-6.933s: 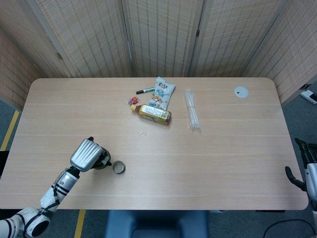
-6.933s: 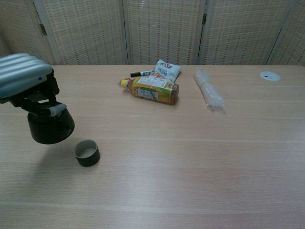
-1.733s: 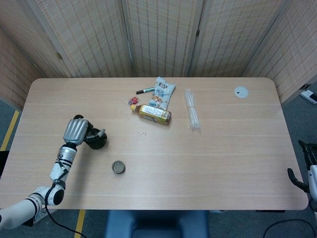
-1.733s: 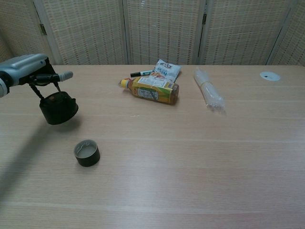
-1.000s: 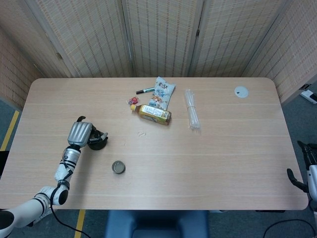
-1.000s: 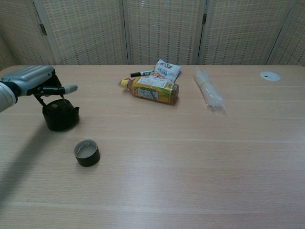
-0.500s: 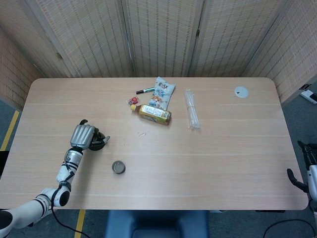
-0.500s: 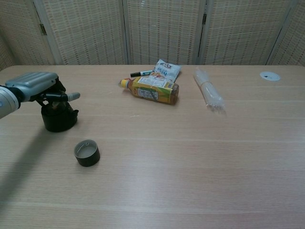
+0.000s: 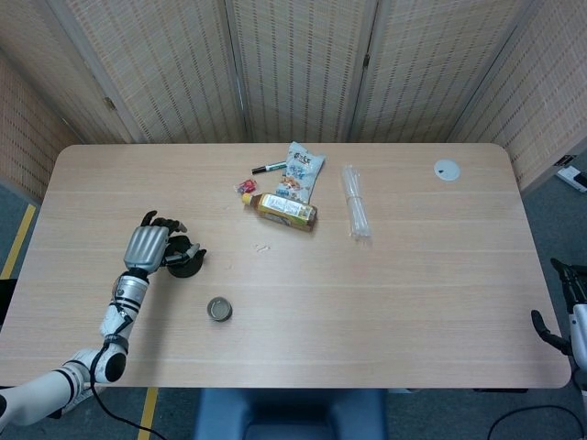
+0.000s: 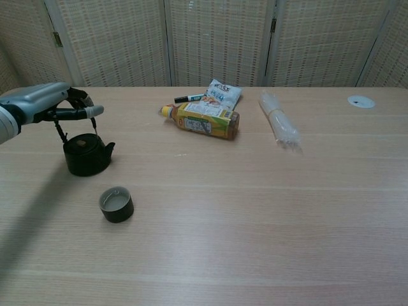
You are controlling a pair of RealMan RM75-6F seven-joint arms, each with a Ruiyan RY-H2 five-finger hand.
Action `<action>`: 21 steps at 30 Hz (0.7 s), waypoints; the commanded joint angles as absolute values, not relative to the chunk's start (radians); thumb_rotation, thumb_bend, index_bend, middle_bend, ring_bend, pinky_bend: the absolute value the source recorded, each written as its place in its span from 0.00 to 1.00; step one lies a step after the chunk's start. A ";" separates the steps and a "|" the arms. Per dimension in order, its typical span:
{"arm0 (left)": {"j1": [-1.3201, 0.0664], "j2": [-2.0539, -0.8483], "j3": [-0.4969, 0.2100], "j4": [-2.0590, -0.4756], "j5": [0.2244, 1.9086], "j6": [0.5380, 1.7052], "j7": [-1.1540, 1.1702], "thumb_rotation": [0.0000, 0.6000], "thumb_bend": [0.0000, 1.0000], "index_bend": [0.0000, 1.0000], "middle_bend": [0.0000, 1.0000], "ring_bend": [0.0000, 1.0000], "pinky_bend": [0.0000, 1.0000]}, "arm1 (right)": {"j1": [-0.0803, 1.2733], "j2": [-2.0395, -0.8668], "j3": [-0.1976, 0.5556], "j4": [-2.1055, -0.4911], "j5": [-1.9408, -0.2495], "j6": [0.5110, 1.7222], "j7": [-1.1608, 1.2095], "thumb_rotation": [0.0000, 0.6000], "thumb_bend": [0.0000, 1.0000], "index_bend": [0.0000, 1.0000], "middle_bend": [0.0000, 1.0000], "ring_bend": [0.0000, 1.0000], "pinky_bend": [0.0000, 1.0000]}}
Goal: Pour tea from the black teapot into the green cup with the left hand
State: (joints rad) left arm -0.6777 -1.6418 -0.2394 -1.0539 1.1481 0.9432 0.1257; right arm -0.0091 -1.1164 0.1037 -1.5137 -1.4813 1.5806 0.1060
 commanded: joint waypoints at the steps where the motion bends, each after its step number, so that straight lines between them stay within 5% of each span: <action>1: -0.672 -1.638 -0.236 -1.057 1.134 0.952 0.160 0.22 0.25 0.38 0.37 0.27 0.12 | -0.010 -1.115 0.104 -1.515 -1.482 1.583 0.107 1.00 0.38 0.08 0.19 0.25 0.00; 6: -0.644 -1.610 -0.261 -1.115 1.100 1.012 0.187 0.23 0.25 0.36 0.37 0.26 0.12 | -0.013 -1.108 0.105 -1.519 -1.484 1.591 0.106 1.00 0.38 0.08 0.19 0.25 0.00; 14: -0.554 -1.471 -0.301 -1.315 1.054 1.128 0.183 0.39 0.25 0.37 0.36 0.26 0.10 | 0.001 -1.076 0.098 -1.521 -1.487 1.551 0.143 1.00 0.38 0.08 0.19 0.25 0.00; 17: -0.509 -1.418 -0.284 -1.392 1.079 1.185 0.179 0.56 0.25 0.38 0.37 0.27 0.10 | 0.013 -1.068 0.095 -1.519 -1.499 1.534 0.171 1.00 0.38 0.08 0.19 0.25 0.00; 21: -0.436 -1.359 -0.245 -1.484 1.114 1.278 0.195 0.97 0.26 0.40 0.38 0.28 0.10 | 0.029 -1.055 0.085 -1.507 -1.521 1.508 0.235 1.00 0.38 0.08 0.19 0.25 0.00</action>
